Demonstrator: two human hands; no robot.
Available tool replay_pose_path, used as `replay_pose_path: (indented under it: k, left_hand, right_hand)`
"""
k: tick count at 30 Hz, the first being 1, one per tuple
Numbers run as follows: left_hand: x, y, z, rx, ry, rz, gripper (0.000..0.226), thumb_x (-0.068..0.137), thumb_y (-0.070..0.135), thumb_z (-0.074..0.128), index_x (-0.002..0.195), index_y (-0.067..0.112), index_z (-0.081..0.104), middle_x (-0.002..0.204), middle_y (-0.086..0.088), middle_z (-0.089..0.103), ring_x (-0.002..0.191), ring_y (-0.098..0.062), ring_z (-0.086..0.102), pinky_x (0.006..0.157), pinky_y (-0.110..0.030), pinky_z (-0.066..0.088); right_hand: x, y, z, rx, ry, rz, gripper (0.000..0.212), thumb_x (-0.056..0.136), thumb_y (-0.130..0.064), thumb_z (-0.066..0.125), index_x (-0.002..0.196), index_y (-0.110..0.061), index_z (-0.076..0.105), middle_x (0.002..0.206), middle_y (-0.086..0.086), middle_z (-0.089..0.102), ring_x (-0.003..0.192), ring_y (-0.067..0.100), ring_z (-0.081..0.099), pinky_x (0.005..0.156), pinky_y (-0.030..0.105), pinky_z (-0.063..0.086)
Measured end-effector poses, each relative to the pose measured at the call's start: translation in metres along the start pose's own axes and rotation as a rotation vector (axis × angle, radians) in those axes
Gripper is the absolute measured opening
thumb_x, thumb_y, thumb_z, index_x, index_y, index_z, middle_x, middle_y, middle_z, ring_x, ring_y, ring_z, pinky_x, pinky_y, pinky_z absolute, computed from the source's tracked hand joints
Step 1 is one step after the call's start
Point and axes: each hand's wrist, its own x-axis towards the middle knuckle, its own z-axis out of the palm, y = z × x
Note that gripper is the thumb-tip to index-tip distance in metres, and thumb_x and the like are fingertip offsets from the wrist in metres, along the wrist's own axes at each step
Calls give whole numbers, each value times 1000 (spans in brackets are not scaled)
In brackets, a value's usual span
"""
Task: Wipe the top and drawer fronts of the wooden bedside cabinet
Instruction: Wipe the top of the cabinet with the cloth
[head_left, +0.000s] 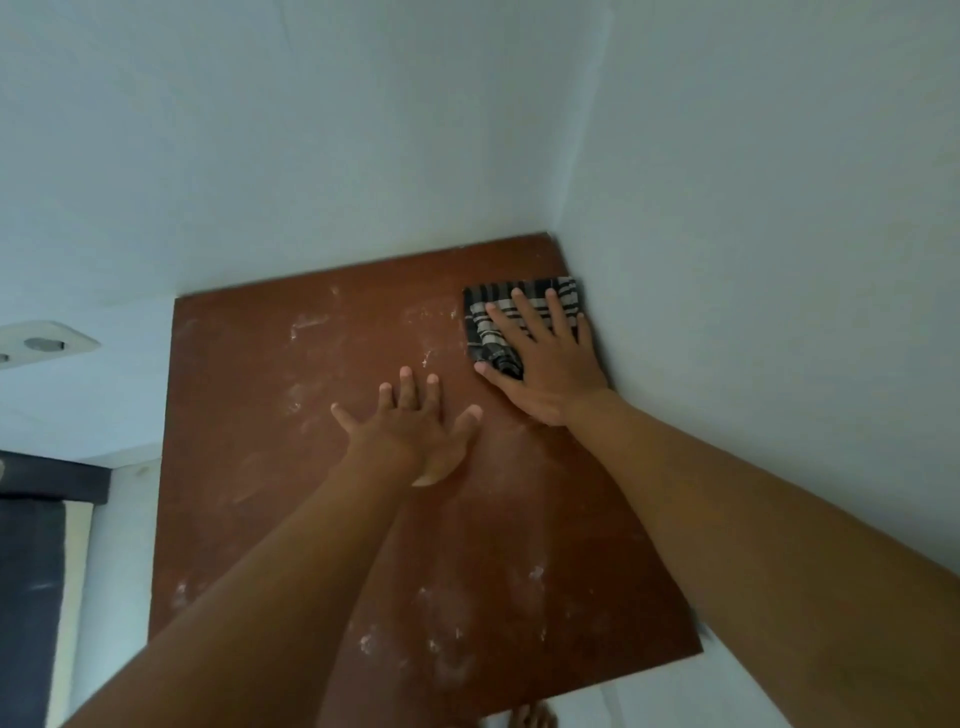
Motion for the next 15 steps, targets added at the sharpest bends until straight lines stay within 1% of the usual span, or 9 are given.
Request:
replay_pose_path:
  k: [4,10,15]
  left_hand:
    - [-2,-1,2,-43,8,-9,91,86,84,-5,161,33,-14,168,1,-25,158,-27,-13,114,-77,-9]
    - [-3,0,8,-53,44,-11,91,85,84,-5,161,33,-13,168,1,-25,158,-27,-12,114,-76,-10]
    - [-4,-2,11,-62,73,-12,90,87,83,-4,162,33,-10,169,1,-22,158,-27,-10,114,-77,-9]
  right_hand:
    - [-45,2,11,9,-6,0,83,88,-85,21,157,-49,-7,170,-10,-11,155,28,-17,123,60,1]
    - [-119,3,33,-6,19,6,83,87,-84,18,156,-49,-12,170,-8,-9,156,30,-12,123,61,6]
    - [-181,4,51,-16,39,4,81,89,-79,23,159,-46,-4,171,-4,-3,157,33,-5,122,63,9]
